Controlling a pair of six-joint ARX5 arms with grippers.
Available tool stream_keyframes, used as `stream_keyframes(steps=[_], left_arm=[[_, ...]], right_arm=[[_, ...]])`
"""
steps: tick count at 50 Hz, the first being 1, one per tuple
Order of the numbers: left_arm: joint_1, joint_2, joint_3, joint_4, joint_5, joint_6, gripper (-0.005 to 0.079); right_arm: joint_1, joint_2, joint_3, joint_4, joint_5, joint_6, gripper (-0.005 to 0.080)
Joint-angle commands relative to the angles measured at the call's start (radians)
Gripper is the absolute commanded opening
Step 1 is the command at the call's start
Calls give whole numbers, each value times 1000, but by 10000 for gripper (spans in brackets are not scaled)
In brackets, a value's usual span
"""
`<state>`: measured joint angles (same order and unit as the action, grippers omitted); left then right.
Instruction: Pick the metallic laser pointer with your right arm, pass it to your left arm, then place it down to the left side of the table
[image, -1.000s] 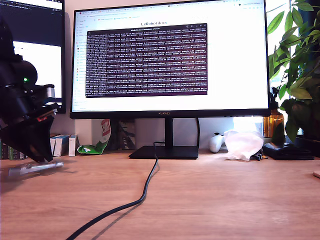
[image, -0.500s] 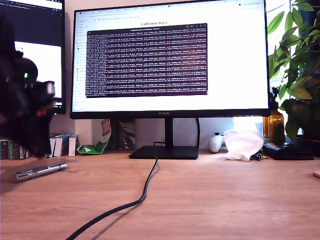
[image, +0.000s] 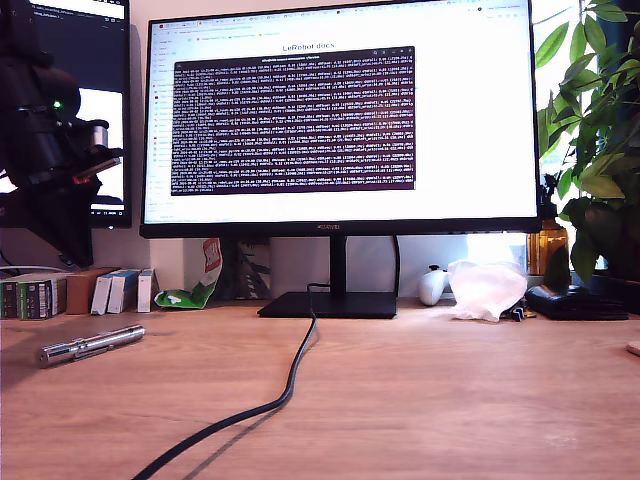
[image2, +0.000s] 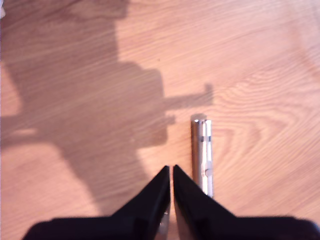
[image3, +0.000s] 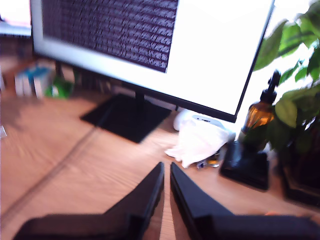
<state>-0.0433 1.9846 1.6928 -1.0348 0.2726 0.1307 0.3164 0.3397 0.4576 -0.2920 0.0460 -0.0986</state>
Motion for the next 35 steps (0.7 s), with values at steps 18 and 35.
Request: stream_keyframes(steps=[18,35], left_arm=[[-23,-93,-37,95,-301,-106,-19],[-58,-275,-243,251,-308,-116,-19]], right_arm=[[-47,36,-6,-51,330,59,0],[-195,36,-30,-69,276,45,37]])
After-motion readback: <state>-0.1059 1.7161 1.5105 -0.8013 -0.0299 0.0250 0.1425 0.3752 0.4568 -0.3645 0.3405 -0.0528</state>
